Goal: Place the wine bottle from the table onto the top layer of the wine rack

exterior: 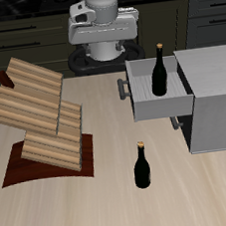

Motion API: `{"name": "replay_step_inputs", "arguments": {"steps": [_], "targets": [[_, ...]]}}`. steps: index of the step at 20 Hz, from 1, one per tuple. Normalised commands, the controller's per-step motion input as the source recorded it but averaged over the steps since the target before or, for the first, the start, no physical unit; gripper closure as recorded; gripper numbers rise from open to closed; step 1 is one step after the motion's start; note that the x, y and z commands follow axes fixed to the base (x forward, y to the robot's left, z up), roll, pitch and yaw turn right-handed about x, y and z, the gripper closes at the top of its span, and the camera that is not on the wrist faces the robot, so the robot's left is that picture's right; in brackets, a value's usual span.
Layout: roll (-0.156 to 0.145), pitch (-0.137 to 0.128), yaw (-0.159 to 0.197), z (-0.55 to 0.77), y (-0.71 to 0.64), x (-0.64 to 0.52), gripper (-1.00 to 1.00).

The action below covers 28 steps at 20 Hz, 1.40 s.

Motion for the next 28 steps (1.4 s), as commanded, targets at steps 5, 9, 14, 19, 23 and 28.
{"name": "replay_step_inputs", "arguments": {"steps": [5,9,14,19,23,28], "targets": [[0.004,0.016,0.002,0.06,-0.12,0.11,-1.00],[0.060,0.008,0.006,0.13,-0.17,0.22,-1.00],[0.026,0.005,-0.009,0.10,-0.13,0.16,-1.00],[-0.017,-0.006,-0.024,0.14,-0.23,0.29,-1.00],[-0.017,0.006,-0.023,0.05,-0.10,0.25,-1.00],[0.000,0.010,-0.012,0.06,-0.04,0.35,-1.00]]}}
